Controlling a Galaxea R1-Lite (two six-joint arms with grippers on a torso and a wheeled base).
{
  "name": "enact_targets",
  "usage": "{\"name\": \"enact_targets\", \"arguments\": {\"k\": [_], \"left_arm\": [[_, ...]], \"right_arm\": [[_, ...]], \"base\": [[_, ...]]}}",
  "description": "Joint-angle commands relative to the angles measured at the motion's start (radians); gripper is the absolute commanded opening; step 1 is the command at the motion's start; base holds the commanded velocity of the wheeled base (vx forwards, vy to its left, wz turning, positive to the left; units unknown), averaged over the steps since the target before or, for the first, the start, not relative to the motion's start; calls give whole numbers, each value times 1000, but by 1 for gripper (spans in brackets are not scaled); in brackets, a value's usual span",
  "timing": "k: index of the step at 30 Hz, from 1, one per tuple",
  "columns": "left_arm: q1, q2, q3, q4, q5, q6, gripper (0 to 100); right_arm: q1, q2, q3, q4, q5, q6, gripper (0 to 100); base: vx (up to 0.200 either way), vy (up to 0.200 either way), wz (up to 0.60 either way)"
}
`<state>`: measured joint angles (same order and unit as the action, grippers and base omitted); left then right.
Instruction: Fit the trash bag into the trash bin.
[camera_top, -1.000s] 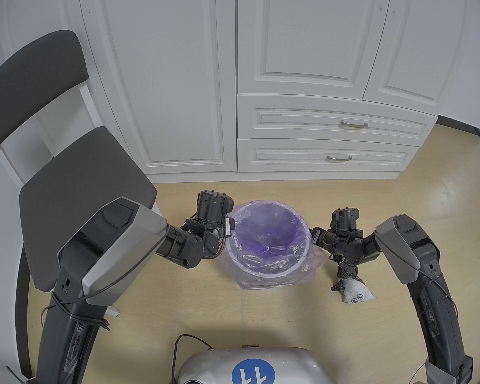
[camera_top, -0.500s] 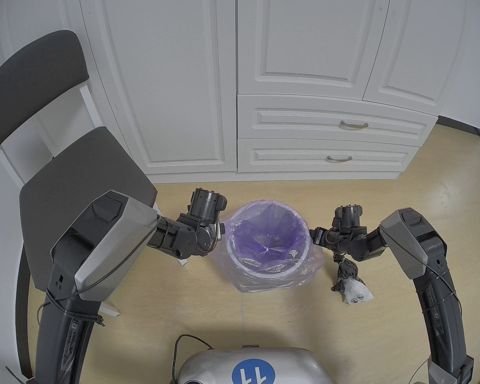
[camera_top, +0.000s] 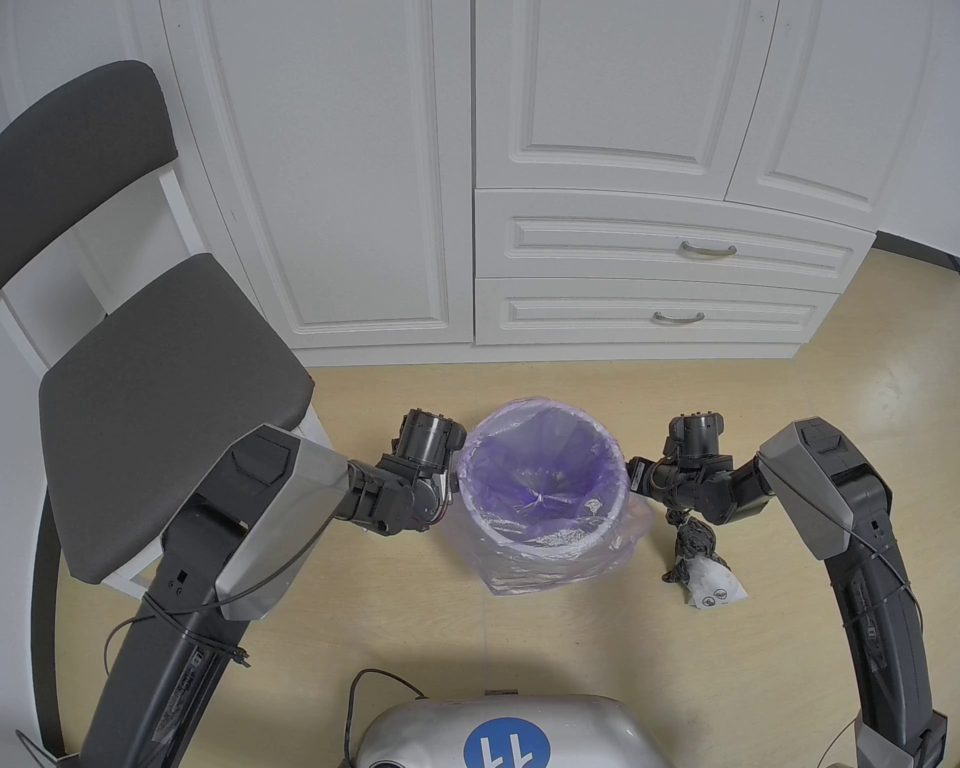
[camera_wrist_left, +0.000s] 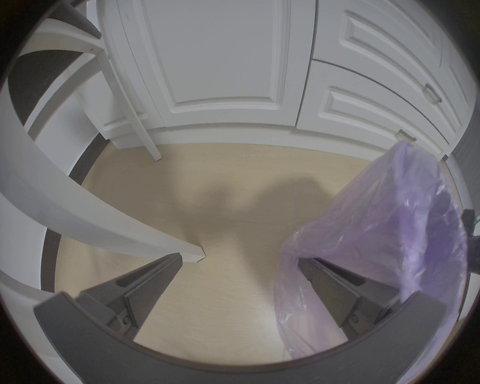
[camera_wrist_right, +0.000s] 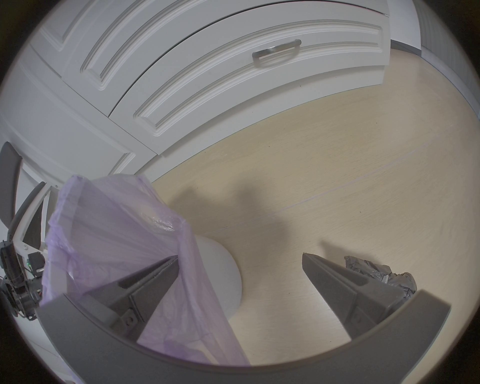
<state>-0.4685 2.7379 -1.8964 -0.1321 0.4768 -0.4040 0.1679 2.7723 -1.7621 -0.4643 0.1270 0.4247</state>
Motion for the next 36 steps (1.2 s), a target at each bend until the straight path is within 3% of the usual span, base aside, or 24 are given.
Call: {"name": "enact_targets", "arguments": {"k": [1,6,12,18,26,33,36], "left_arm": [[14,129,-104,66,-6,2,100],[27,125,-104,58,-9,-6,100],[37,74,-104,74,-9,-30,100],[33,13,-90,88,-9,-35,100],[24,-92,88,88,-12,-32,100],[-19,-293,324,80,-12,-29,100],[-42,-353,402,77,-12,-27,100]], "right_arm": [[-1,20,-8,-1,0,0,100],[-1,24,-10,1,0,-7,100],[-1,43,-14,45,-15,-83,100],[5,78,-26,45,-73,-144,100],[-18,-2,20,49,-60,-133,100],[-56,-241,277,50,49,-175,100],[-74,-316,368,50,56,-216,100]], "base": [[0,0,0],[0,0,0],[0,0,0],[0,0,0],[0,0,0],[0,0,0],[0,0,0]]}}
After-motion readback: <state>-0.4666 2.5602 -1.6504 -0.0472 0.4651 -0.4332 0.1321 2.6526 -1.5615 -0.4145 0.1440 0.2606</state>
